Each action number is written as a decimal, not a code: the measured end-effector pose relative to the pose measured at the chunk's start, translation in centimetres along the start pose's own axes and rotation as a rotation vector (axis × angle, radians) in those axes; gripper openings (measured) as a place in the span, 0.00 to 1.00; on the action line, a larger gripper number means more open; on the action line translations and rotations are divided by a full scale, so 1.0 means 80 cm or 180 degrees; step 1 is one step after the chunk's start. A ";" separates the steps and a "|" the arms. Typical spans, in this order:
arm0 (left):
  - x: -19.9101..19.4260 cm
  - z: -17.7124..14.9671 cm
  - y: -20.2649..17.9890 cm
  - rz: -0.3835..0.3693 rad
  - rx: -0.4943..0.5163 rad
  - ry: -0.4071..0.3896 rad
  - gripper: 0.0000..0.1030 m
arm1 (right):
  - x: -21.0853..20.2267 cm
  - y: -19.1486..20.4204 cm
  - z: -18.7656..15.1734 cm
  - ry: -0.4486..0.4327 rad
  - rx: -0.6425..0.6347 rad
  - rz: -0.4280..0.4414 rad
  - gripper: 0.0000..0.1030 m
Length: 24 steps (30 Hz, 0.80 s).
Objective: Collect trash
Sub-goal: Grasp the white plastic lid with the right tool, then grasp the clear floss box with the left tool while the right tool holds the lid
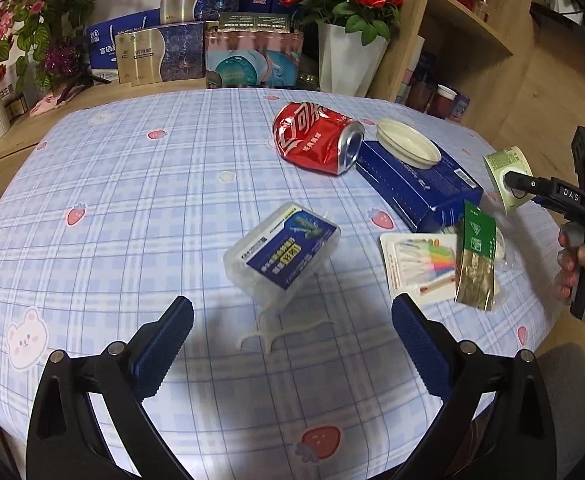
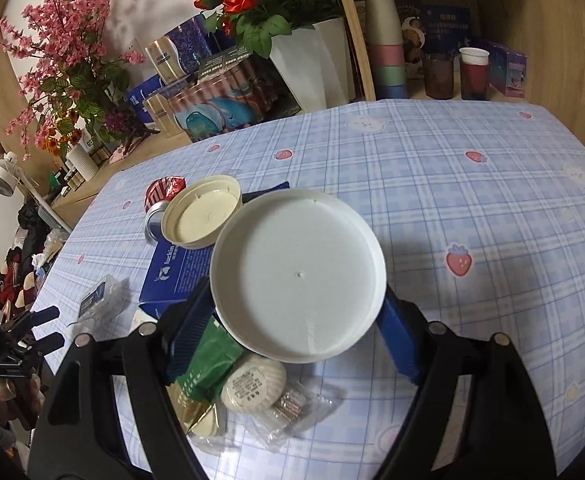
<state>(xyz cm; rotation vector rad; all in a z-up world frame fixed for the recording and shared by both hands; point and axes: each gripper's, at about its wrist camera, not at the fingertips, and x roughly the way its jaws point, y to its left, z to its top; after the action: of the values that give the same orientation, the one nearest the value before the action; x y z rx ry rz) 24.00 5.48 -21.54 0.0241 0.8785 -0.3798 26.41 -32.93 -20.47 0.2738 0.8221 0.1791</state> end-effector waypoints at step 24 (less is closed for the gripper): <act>-0.021 -0.003 0.007 0.0037 0.0030 -0.0062 0.94 | -0.027 0.008 -0.012 -0.0070 0.0010 0.0045 0.75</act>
<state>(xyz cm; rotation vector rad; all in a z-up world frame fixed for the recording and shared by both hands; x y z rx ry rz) 23.04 6.54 -20.49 0.0341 0.8569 -0.3726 24.22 -32.70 -19.40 0.2841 0.7991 0.1877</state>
